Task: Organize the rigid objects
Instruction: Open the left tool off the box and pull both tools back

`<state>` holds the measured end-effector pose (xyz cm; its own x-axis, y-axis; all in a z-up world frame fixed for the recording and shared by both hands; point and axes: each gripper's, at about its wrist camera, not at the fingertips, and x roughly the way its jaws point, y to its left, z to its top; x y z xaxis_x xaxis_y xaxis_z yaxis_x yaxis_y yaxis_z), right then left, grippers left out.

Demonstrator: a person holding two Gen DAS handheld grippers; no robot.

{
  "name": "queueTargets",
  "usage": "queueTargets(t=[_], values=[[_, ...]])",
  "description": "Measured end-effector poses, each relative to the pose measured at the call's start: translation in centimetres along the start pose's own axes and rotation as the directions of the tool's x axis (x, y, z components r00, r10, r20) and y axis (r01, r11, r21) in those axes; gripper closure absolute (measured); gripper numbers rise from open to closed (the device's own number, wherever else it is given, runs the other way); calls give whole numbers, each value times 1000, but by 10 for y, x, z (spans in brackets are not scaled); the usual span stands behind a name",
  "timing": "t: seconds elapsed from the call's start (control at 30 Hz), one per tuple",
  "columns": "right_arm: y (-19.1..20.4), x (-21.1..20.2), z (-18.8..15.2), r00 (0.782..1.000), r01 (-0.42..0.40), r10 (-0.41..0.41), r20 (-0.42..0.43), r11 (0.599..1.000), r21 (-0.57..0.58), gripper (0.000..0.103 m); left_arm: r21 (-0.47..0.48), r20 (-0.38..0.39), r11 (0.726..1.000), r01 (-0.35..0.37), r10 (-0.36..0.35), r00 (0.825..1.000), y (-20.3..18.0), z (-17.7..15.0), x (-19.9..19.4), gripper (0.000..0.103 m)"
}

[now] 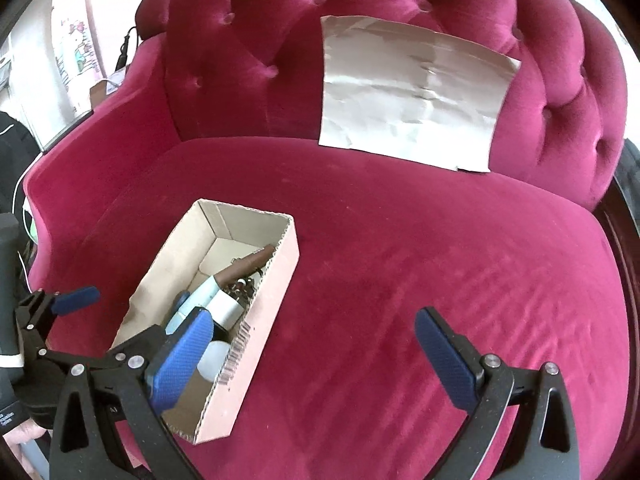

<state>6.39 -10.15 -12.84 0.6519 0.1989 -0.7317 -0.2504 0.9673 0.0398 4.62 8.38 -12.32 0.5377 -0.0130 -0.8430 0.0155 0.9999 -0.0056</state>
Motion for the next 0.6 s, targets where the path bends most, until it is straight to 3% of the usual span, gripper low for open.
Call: queueTargets(t=[0.6], values=[[-9,-64,-23,999,41,-39,-21,992,122,0,64,3,998,8,-8,1000,-23,-13,-59,0]])
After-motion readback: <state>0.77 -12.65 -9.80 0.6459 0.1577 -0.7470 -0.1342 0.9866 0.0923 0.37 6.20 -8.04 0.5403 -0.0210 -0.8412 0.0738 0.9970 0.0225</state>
